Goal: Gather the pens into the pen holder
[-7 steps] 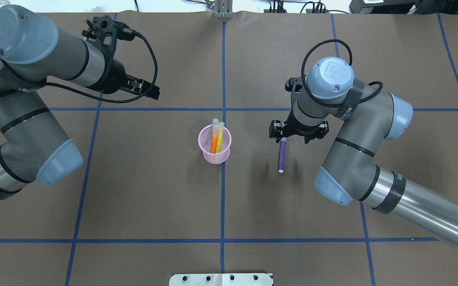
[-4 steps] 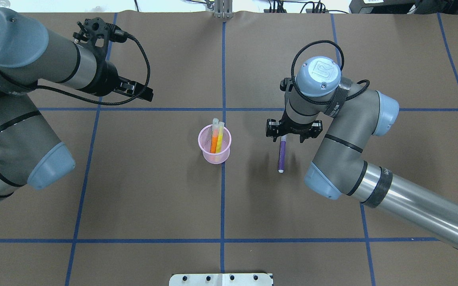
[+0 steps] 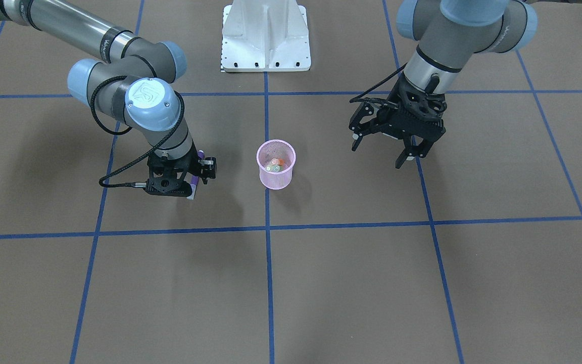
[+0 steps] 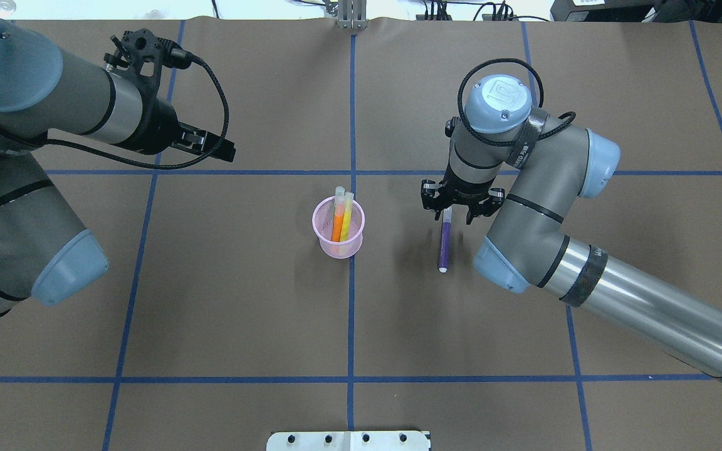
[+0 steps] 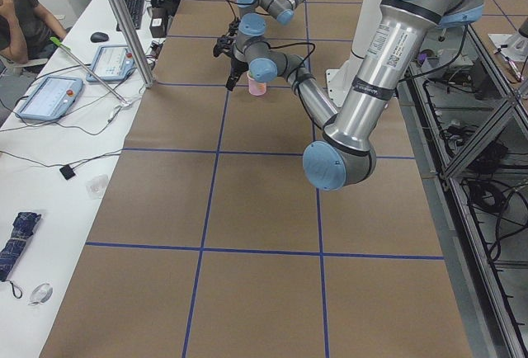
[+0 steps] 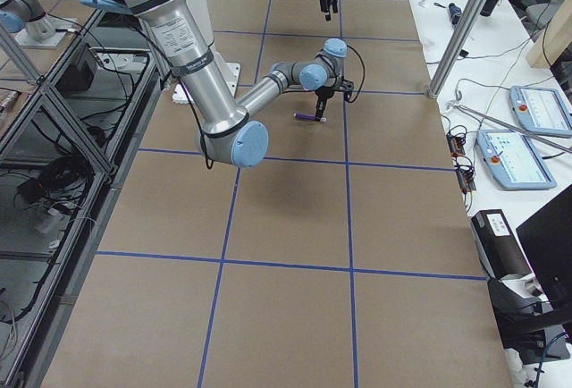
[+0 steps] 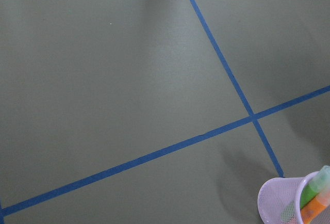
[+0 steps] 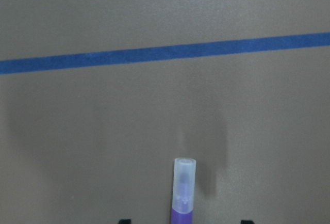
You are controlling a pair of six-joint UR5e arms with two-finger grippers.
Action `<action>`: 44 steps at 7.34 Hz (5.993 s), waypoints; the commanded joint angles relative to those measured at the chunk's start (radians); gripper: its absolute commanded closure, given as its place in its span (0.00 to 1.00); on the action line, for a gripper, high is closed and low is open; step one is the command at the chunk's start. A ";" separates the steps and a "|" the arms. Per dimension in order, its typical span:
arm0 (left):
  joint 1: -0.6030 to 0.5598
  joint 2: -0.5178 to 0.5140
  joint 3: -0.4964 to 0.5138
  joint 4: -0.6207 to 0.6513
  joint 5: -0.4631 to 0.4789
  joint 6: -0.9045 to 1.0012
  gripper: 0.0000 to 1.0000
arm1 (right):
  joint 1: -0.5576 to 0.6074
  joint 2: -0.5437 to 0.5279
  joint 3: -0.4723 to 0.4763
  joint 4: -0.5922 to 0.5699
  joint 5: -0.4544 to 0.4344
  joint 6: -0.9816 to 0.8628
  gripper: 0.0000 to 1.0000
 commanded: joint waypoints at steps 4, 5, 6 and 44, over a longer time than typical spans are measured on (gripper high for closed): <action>-0.002 0.011 -0.009 0.000 0.002 0.001 0.01 | 0.007 0.034 -0.065 0.002 0.079 -0.007 0.39; -0.002 0.020 -0.009 0.000 0.002 0.003 0.01 | 0.006 0.029 -0.066 0.002 0.089 -0.004 0.39; -0.002 0.022 -0.009 -0.002 0.002 0.003 0.01 | 0.006 0.019 -0.066 0.002 0.114 -0.004 0.39; -0.552 0.381 0.137 0.001 -0.421 0.595 0.01 | 0.375 -0.626 0.294 0.636 -0.108 -0.283 0.00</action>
